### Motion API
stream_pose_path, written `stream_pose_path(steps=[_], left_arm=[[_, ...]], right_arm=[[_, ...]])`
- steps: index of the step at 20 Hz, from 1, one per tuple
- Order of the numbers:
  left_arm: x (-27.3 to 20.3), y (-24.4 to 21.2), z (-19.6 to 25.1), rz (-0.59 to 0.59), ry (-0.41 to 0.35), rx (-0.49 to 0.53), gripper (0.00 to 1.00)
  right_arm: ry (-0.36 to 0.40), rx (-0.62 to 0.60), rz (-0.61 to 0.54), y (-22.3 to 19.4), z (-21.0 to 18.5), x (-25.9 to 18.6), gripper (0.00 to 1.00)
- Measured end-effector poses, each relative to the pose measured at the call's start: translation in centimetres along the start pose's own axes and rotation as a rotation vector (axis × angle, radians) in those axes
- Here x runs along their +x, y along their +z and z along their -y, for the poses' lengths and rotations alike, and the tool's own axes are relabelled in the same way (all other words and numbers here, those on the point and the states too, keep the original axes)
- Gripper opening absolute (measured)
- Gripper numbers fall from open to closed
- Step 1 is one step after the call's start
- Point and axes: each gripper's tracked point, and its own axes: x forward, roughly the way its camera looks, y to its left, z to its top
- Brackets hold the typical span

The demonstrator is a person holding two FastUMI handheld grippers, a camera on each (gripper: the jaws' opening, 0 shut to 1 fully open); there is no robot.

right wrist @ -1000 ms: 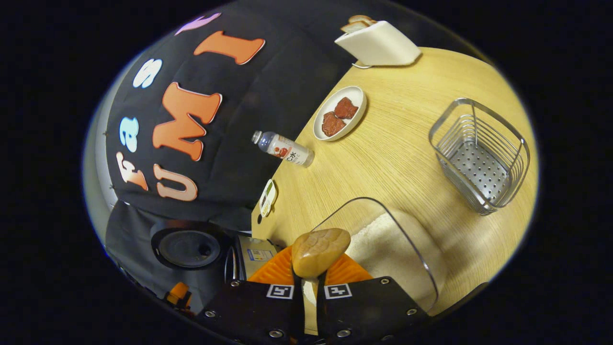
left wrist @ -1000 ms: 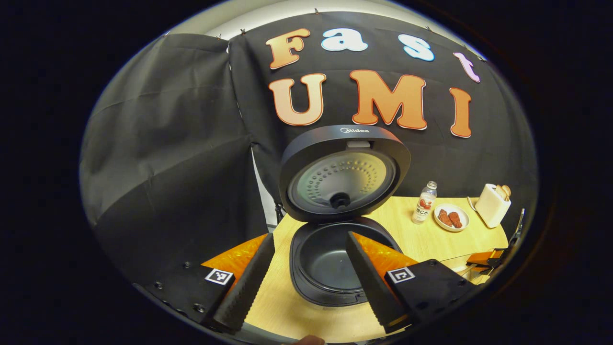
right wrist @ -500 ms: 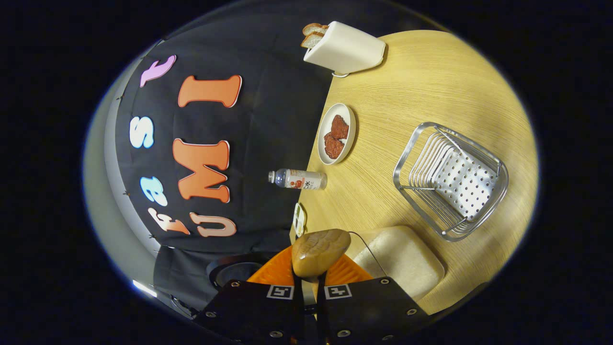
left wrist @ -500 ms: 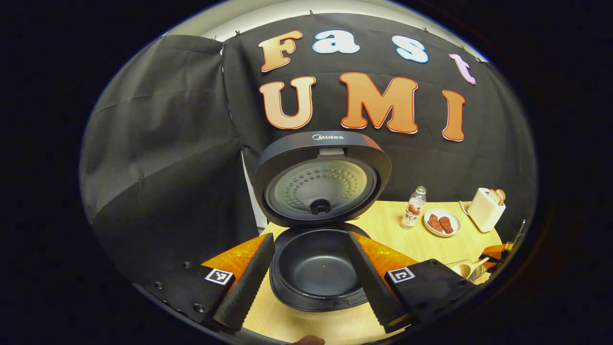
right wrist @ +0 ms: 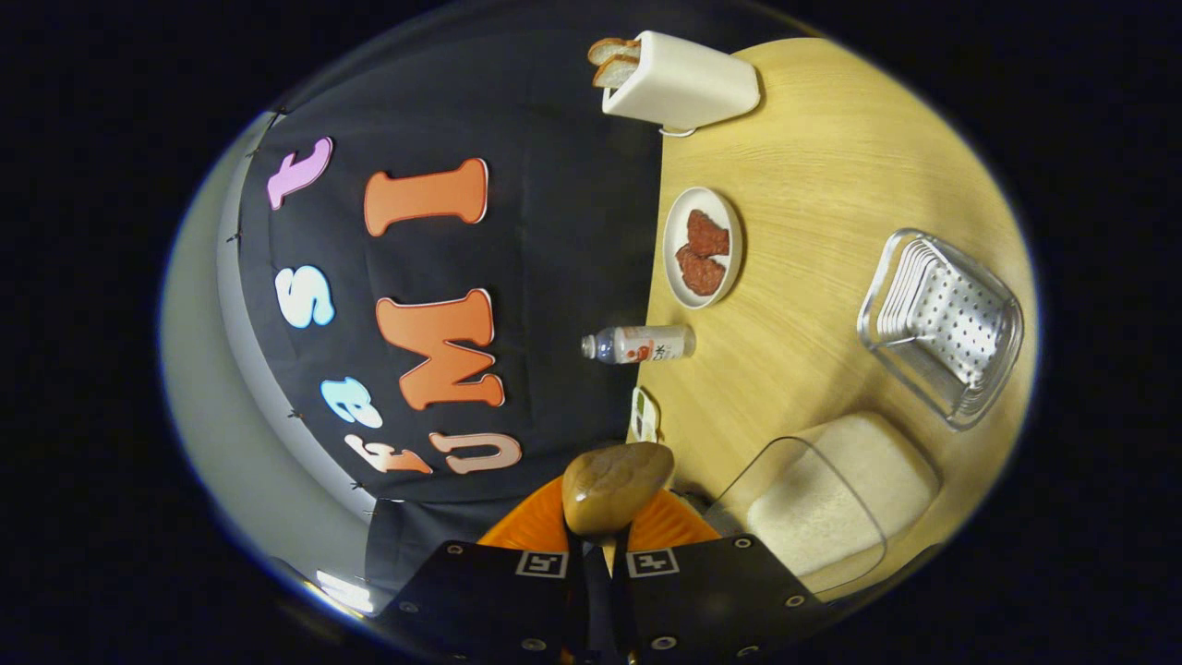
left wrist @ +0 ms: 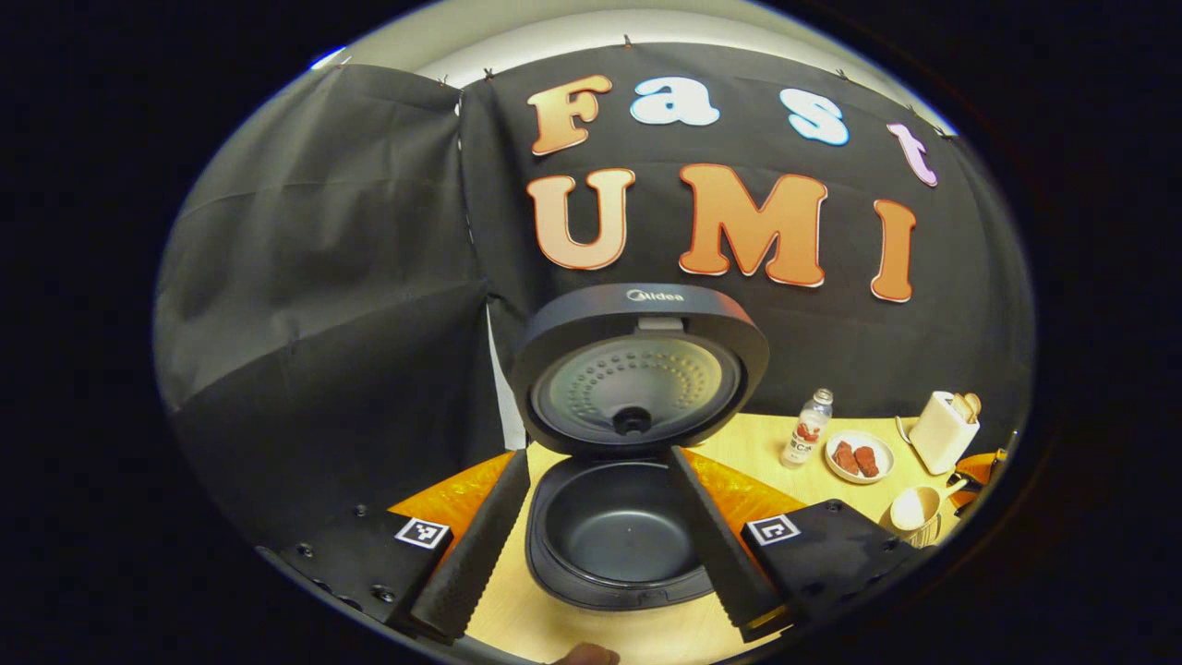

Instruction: Close the left gripper, press the button to open the rice cooker; take a wooden spoon from the chopstick holder with the right hand, scoop a spoonful of rice and pour it into the rice cooker, then put the wooden spoon back into the chopstick holder.

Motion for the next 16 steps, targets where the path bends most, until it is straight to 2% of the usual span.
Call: stream_pose_path(steps=[2, 3, 5, 6, 7, 8, 9, 13, 15, 16], left_arm=[[-0.5, 0.7, -1.4, 0.032, 0.016, -0.015, 1.0], [-0.8, 0.9, -1.9, 0.051, 0.021, -0.021, 0.96], [-1.2, 1.1, -2.6, 0.07, 0.022, -0.01, 0.96], [-1.4, 1.1, -3.0, 0.076, 0.03, 0.007, 1.0], [-1.6, 1.1, -3.4, 0.083, 0.039, 0.019, 0.96], [-1.6, 1.2, -3.5, 0.093, 0.048, 0.026, 0.97], [-1.7, 1.0, -3.8, 0.097, 0.054, 0.028, 1.0], [-2.5, 0.0, -5.7, 0.09, 0.084, 0.03, 0.96], [-2.5, -0.5, -6.7, 0.079, 0.107, 0.021, 1.0], [-2.5, -0.7, -7.2, 0.072, 0.118, 0.014, 0.96]], right_arm=[[0.021, -0.003, -0.039, -1.7, -1.9, 2.3, 0.09], [0.031, -0.009, -0.064, -2.7, -2.8, 3.3, 0.09], [0.052, -0.017, -0.113, -4.9, -4.5, 5.4, 0.09], [0.06, -0.017, -0.135, -5.9, -5.2, 6.5, 0.09], [0.067, -0.023, -0.159, -7.0, -5.8, 7.5, 0.09], [0.07, -0.023, -0.181, -8.0, -6.2, 8.6, 0.09], [0.069, -0.032, -0.205, -9.1, -6.6, 9.5, 0.09], [0.061, -0.08, -0.28, -13.1, -7.7, 12.8, 0.09], [0.06, -0.093, -0.301, -14.4, -8.1, 14.2, 0.09], [0.053, -0.107, -0.306, -15.0, -8.1, 15.0, 0.09]])
